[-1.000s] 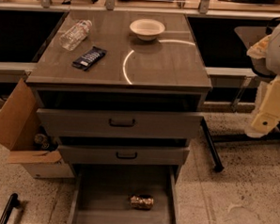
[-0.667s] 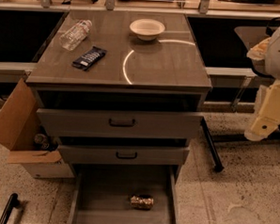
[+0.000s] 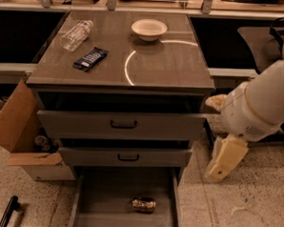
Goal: Pick orange can from bottom drawer and place on counter
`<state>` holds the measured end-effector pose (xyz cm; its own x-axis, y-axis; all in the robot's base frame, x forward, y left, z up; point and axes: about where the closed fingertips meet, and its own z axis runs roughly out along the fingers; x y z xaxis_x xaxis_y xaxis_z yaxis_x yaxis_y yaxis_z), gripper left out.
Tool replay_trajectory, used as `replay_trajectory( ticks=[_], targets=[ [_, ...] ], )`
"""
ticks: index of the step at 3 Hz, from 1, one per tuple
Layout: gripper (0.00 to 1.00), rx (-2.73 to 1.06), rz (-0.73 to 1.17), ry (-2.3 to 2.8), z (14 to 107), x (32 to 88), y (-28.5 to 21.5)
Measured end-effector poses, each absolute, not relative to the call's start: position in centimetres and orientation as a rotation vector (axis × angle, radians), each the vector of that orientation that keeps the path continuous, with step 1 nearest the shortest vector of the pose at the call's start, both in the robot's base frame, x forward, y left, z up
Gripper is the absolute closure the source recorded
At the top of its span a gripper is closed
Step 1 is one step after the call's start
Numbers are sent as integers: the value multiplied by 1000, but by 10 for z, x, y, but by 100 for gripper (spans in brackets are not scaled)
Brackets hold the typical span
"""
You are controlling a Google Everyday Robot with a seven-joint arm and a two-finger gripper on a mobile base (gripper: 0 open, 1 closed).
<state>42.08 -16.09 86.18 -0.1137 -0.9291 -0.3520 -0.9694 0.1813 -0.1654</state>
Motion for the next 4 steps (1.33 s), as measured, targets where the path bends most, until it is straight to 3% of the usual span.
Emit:
replay_trajectory(
  ticks=[1,3,4],
  targets=[
    [0,-1784,345,2092,779,403,-130],
    [0,-1778,399,2082,747,404,-120],
    [0,-1741,586,2026,669,394,-86]
  ],
)
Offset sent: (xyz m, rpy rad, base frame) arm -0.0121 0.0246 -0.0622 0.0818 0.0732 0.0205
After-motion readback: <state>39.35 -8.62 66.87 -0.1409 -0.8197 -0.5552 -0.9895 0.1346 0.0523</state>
